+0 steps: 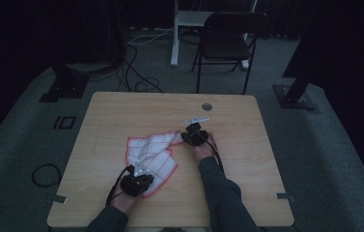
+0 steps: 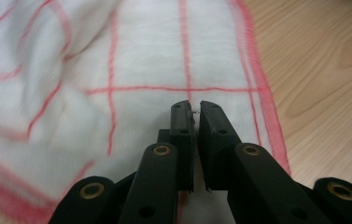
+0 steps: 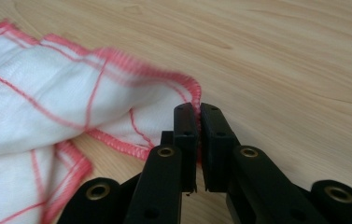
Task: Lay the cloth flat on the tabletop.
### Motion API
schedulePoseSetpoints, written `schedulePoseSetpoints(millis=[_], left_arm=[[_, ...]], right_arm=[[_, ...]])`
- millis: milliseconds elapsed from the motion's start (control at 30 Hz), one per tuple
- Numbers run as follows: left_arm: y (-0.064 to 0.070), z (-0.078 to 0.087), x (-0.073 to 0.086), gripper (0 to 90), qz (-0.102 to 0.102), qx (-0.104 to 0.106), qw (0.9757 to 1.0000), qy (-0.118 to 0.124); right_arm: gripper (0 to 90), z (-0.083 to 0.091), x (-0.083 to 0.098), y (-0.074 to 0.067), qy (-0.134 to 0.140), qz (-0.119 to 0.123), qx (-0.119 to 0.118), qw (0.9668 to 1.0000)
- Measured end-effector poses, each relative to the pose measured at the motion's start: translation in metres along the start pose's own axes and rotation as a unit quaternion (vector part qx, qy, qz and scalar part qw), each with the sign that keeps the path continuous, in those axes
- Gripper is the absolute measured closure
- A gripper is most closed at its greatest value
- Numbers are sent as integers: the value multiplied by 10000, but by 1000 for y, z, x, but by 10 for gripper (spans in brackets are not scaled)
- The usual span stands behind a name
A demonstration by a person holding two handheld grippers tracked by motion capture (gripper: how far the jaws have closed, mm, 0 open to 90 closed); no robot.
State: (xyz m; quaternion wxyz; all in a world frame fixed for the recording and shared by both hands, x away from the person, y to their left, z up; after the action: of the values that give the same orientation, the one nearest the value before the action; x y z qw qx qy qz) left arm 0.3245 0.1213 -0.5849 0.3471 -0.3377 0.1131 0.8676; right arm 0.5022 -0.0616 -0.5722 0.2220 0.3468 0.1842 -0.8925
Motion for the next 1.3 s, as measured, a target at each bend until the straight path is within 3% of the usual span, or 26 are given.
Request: schedulePoseSetpoints(millis=[167,367,667,1000,1133,1300], left_arm=[[-17,8,9,851,16,-248,9996,-118],[-35,11,13,852,125,-381,9991,-162],[-67,13,14,863,168,-883,9952,-383],[-91,13,14,871,179,-1182,9913,-555],[-93,12,11,863,182,-1362,9885,-632],[-81,16,3,828,155,-1238,9914,-395]], right_arm=[[864,13,2,16,41,-5,166,9999],[864,20,8,27,-11,36,276,9996],[865,31,17,46,-57,-35,422,9991],[865,40,24,62,-72,-162,463,9988],[859,40,23,60,-56,-111,479,9988],[780,41,21,56,55,-37,447,9990]])
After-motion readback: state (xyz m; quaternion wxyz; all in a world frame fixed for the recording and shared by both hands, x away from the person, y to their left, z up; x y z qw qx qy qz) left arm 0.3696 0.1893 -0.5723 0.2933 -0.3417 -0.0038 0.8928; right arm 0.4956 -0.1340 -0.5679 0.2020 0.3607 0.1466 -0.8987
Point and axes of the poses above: each handheld gripper's, and its own axes: z roughly backward along the jaws, x roughly out of its underside, y roughly to its right, the point moved 7 cm from there along -z, roughly forward along the jaws, and after that the axes turned 5 degrees about -z, right-handed, at the moved point
